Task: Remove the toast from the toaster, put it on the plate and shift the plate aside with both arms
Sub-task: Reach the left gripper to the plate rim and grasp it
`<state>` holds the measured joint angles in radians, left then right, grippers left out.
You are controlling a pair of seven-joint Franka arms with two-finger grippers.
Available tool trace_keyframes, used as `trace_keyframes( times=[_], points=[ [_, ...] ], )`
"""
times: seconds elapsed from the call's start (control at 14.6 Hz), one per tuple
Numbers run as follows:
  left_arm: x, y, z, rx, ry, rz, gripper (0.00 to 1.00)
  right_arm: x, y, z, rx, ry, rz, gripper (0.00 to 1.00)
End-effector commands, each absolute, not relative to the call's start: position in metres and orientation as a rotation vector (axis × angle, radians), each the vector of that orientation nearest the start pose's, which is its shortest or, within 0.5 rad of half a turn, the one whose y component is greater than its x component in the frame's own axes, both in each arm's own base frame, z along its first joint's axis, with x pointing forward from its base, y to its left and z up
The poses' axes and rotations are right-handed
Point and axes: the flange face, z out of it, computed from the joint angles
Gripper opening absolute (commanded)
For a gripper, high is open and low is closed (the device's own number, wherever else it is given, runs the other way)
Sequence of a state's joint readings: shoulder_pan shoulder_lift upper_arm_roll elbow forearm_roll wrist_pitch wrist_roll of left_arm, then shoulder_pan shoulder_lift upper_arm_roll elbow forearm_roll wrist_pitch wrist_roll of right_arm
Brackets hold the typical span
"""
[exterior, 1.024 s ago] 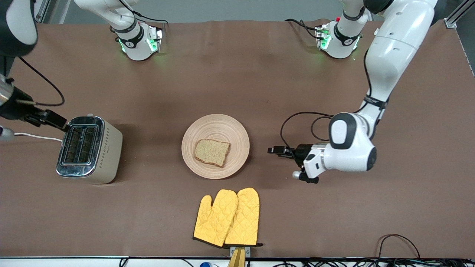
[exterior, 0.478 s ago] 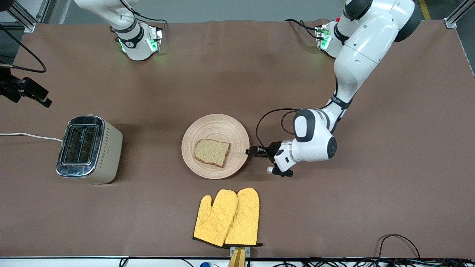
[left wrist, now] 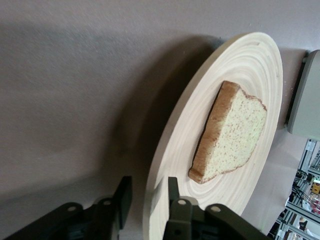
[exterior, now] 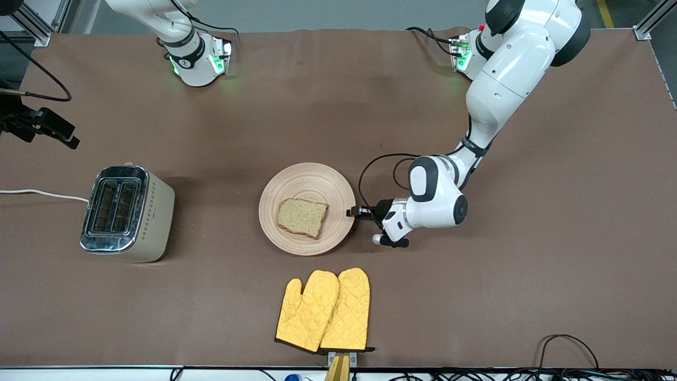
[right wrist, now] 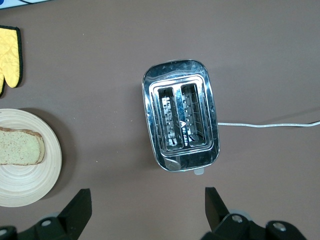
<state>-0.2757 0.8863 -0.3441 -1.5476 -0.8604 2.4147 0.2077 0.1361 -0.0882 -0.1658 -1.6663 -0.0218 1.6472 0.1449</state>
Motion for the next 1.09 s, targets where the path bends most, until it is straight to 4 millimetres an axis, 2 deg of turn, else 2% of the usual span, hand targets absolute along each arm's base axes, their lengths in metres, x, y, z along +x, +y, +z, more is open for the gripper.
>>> trace_keyframes(
  times=[0.0, 0.2, 0.27, 0.55, 0.89, 1.02],
  points=[
    [0.586, -0.395, 0.151, 2.31, -0.019, -0.226, 0.25, 0.528, -0.021, 0.639, -3.133, 0.251, -0.109, 1.0],
    [0.585, -0.397, 0.151, 2.307, -0.03, -0.223, 0.05, 0.528, -0.021, 0.639, -3.131, 0.254, -0.109, 1.0],
    [0.586, -0.397, 0.153, 2.305, -0.047, -0.213, 0.01, 0.528, -0.021, 0.639, -3.133, 0.251, -0.109, 1.0],
    [0.594, -0.389, 0.163, 2.302, -0.044, -0.189, 0.0, 0.528, -0.023, 0.639, -3.131, 0.256, -0.109, 1.0],
    [0.613, -0.373, 0.213, 2.277, -0.056, -0.128, 0.0, 0.528, -0.023, 0.638, -3.131, 0.256, -0.104, 1.0],
    [0.625, -0.358, 0.239, 2.259, -0.054, -0.098, 0.0, 0.528, -0.022, 0.638, -3.131, 0.254, -0.104, 1.0]
  ],
)
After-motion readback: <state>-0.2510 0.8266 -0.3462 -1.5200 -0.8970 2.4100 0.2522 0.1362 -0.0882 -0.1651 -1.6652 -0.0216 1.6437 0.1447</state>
